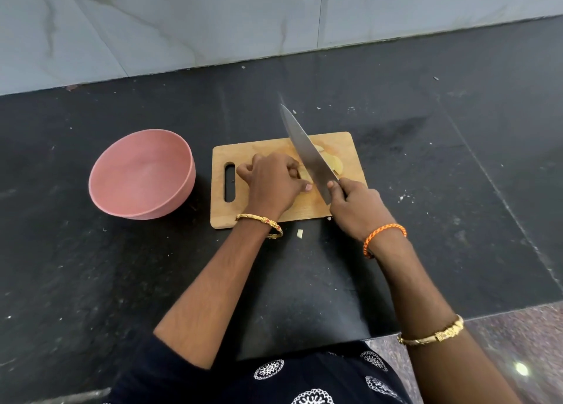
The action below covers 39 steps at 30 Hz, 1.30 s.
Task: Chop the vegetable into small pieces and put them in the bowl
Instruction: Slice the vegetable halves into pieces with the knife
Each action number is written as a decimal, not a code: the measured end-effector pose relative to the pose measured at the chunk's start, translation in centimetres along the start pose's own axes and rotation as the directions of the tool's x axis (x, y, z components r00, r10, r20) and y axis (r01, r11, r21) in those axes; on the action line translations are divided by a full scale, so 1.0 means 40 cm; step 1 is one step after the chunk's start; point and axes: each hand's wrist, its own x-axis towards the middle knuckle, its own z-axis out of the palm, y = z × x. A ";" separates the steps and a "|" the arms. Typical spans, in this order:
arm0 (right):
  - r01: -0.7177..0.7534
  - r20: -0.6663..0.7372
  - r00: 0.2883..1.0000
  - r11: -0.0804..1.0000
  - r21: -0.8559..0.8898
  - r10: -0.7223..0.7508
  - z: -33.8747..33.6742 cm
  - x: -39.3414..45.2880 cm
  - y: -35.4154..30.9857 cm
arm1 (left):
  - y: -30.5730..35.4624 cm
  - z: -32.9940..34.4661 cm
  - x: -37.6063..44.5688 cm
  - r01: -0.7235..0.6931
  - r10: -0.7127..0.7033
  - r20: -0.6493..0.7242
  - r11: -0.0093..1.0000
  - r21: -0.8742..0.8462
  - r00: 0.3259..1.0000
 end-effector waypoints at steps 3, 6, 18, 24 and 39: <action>0.016 0.013 1.000 1.000 -0.021 -0.015 -0.002 0.007 0.001 | 0.000 0.003 -0.003 -0.001 0.001 -0.009 1.000 -0.008 1.000; 0.029 0.015 0.999 0.999 -0.044 -0.028 -0.006 0.017 -0.001 | 0.001 0.004 -0.004 0.002 -0.003 -0.010 1.000 -0.008 1.000; 0.013 -0.028 0.999 0.965 -0.261 -0.021 0.027 0.007 -0.021 | -0.008 0.019 -0.009 0.008 -0.012 -0.078 0.999 -0.049 0.997; -0.035 -0.003 0.999 0.950 -0.311 0.036 0.043 -0.044 0.000 | -0.010 0.021 -0.010 0.015 -0.019 -0.074 0.999 -0.045 0.997; 0.031 -0.057 0.998 0.988 -0.153 -0.040 -0.036 -0.058 -0.006 | 0.002 0.012 -0.014 0.051 -0.053 -0.072 0.998 -0.037 0.996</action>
